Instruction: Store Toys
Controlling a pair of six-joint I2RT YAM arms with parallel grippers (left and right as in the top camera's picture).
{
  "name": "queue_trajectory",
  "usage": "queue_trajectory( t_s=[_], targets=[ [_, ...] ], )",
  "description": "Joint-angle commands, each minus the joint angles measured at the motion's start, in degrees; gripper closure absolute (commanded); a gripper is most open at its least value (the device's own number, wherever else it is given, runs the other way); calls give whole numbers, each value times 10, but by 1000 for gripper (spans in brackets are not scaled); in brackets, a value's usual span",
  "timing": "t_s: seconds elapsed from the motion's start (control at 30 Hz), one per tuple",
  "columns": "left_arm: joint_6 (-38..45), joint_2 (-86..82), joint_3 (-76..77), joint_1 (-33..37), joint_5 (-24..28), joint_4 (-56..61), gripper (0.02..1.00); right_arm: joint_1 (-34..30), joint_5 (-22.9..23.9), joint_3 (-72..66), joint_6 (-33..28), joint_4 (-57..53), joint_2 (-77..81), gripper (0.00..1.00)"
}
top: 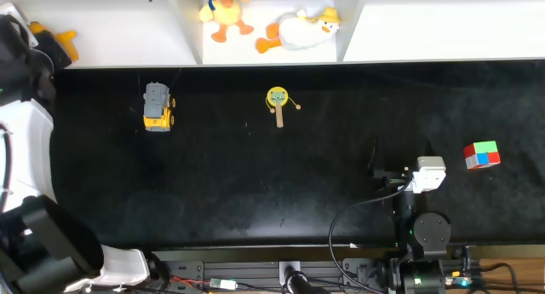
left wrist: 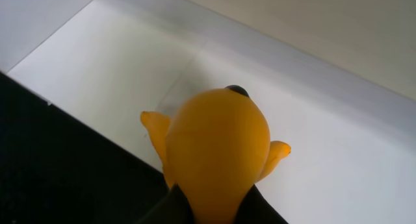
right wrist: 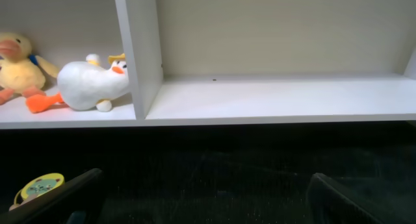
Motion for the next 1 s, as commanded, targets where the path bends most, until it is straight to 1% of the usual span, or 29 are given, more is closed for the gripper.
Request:
queue_trajectory(
  t_s=[0.03, 0.13, 0.23, 0.27, 0.33, 0.37, 0.4, 0.43, 0.47, 0.87, 1.0],
  targets=[
    [-9, 20, 16, -7, 6, 13, 895, 3, -4, -8, 4, 2, -6, 5],
    [-9, 27, 16, -11, 8, 19, 871, 3, -4, -8, 4, 2, -6, 7],
    [-9, 28, 16, -15, 8, 20, 871, 3, -4, -8, 4, 2, -6, 7],
    [-8, 28, 16, -16, 8, 20, 847, 3, -4, -8, 4, 2, -6, 7],
    [-8, 28, 16, -17, 7, 24, 713, 3, -4, -8, 4, 2, -6, 7],
    [-8, 28, 16, -17, 8, 25, 507, 3, -4, -8, 4, 2, -6, 5],
    [-8, 28, 16, -17, 8, 26, 257, 3, -4, -8, 4, 2, -6, 5],
    [-8, 28, 16, -17, 8, 28, 40, 3, -4, -8, 4, 2, -6, 7],
    [-8, 28, 16, -17, 8, 28, 20, 3, -4, -8, 4, 2, -6, 7],
    [-5, 14, 16, -18, 5, 25, 23, 3, -4, -8, 4, 2, -6, 5],
    [-2, -17, 16, -18, -17, 4, 20, 3, -4, -8, 4, 2, -6, 5]
  ],
)
